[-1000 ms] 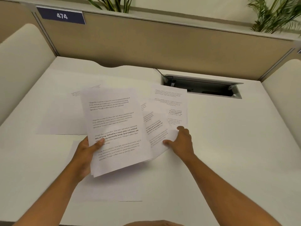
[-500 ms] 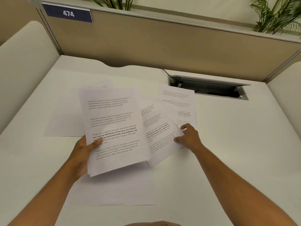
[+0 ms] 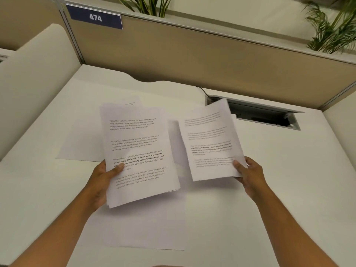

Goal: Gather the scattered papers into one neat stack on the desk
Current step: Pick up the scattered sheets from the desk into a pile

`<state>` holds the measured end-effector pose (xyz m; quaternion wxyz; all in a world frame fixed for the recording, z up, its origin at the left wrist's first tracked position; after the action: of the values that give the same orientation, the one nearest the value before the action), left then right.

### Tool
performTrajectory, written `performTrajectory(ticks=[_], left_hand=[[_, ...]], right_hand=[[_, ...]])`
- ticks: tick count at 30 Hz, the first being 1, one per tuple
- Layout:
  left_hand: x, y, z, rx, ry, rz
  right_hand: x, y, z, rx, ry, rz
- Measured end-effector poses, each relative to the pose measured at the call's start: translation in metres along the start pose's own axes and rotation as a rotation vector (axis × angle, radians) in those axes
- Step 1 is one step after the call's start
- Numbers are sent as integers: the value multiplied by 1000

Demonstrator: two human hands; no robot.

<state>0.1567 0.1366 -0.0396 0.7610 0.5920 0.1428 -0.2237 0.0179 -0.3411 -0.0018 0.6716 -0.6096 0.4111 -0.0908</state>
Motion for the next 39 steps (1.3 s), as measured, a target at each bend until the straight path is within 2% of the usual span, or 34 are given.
performTrajectory(ticks=[6, 11, 15, 18, 22, 26, 29, 35, 39], left_hand=[[-4, 0, 20, -16, -10, 3], [-14, 7, 43, 2, -14, 13], [-24, 13, 53, -6, -145, 22], [-20, 15, 36, -41, -85, 50], [-20, 15, 17, -66, -26, 59], [-25, 12, 7, -86, -10, 68], [-28, 6, 9, -87, -22, 51], [-25, 0, 27, -53, -31, 17], [-19, 3, 42, -68, -40, 8]], right_hand=[[-51, -7, 36, 81, -50, -72], [-107, -2, 103, -69, -21, -176], [-136, -7, 143, -182, -34, -323], [-141, -7, 164, -220, -97, -344], [-102, -27, 148, -223, 2, -399], [-20, -58, 125, -584, 76, -466], [37, -71, 125, -844, 21, -460], [102, -70, 143, -1078, -174, -354], [127, -62, 142, -1213, -160, -284]])
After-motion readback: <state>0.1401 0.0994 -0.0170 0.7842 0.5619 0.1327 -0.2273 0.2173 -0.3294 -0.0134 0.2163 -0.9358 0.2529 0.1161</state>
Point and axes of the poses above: each hand's wrist, its own x-axis towards the middle knuckle, its own z-axis out of the palm, y = z × x, the point moved 8 cm from there along x, towards the middle knuckle, and after that the axes turned 3 degrees about y, right-handed, at the moved point
